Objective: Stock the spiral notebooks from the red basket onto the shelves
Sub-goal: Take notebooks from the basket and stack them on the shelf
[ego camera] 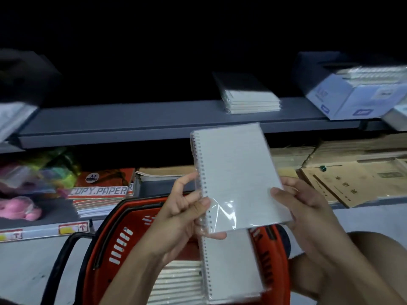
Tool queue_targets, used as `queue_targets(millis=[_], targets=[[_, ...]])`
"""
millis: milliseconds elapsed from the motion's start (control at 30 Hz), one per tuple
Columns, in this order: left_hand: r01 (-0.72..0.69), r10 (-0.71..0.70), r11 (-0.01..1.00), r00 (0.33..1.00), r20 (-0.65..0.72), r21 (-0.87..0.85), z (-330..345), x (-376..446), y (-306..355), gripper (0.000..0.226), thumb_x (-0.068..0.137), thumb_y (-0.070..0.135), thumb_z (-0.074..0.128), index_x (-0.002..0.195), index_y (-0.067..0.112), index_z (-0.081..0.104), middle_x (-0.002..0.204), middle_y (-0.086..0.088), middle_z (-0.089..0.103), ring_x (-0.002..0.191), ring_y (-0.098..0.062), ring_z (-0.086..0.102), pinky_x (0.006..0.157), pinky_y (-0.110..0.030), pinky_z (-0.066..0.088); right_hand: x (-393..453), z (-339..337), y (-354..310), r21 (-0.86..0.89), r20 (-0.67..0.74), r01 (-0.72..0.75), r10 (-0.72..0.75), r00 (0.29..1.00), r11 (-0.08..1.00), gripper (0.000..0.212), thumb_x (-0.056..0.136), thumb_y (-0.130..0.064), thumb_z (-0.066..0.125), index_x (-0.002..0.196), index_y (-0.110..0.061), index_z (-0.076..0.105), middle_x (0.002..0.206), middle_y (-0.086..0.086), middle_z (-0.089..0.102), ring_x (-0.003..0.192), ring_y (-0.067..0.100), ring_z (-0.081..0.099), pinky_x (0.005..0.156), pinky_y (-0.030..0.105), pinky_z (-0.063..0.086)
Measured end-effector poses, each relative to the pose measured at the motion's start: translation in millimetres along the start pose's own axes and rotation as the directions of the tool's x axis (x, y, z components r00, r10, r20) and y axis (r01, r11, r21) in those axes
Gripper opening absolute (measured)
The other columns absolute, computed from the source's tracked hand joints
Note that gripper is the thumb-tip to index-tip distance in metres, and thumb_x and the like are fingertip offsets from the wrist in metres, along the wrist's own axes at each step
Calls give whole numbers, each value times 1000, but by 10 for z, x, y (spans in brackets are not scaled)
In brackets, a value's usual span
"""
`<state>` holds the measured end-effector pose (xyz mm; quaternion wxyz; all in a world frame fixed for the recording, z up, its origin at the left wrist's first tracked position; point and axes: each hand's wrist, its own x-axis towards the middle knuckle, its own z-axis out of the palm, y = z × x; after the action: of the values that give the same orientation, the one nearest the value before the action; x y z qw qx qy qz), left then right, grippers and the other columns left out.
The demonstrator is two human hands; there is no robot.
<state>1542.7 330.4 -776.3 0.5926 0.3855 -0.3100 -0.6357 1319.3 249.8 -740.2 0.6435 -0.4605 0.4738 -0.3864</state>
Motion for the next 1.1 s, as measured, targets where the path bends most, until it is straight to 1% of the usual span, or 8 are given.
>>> queue_targets(millis=[100,233,333,600,733,800,967,1100], targets=[[-79,78,997,995,-58,-16,86,100,97,58,91,8,63,143,26,44,127,-18,67,84,-29,71,47,-38,60,-66,51,-31,63,-5,154,-154,988,986,33,92,-14,59,123,-21,64,104,6,76,78,36,75,56,46,62],[-116,114,992,993,29,43,96,121,193,75,86,2,64,148,35,41,135,-14,62,97,-33,67,62,-37,62,-59,29,-160,124,190,149,-171,967,981,51,91,-13,53,136,-38,58,96,23,70,54,37,59,43,41,56],[-109,101,990,991,91,87,133,167,259,80,84,-3,65,150,34,39,137,-15,60,93,-36,65,70,-39,62,33,-36,-209,117,141,183,-199,970,976,51,89,-11,54,136,-30,61,84,23,68,50,30,55,42,37,54],[-132,141,976,989,-41,176,315,492,267,68,88,4,64,147,30,44,112,-6,75,83,-29,71,72,-36,57,293,-151,-193,141,34,197,-203,979,970,46,96,-10,53,137,-30,59,113,12,73,55,29,61,49,35,57],[-188,213,967,966,-144,173,430,788,344,55,88,3,66,138,22,58,112,-8,71,75,-28,69,69,-41,60,512,-186,-325,163,26,218,-225,974,962,46,94,-13,55,136,-30,60,71,1,71,54,24,61,50,32,57],[-217,256,955,946,-198,201,496,1001,439,49,87,2,67,133,20,62,105,-3,74,71,-25,70,70,-41,62,709,-191,-477,159,40,237,-246,969,958,41,99,-11,51,135,-28,60,62,-1,65,55,21,60,50,29,57],[-250,306,943,910,-280,220,631,1552,767,38,90,-2,66,126,11,64,104,-6,77,78,-19,75,72,-34,64,1374,-141,-863,161,57,215,-227,972,963,33,104,-12,48,133,-20,60,99,12,70,62,18,62,55,26,56],[-208,375,883,851,-367,420,610,1941,903,21,92,3,64,109,11,74,92,-7,79,68,-17,75,82,-29,62,1864,-74,-964,163,-37,137,-132,991,977,39,100,-13,58,138,-4,53,125,18,63,65,17,70,63,28,59]])
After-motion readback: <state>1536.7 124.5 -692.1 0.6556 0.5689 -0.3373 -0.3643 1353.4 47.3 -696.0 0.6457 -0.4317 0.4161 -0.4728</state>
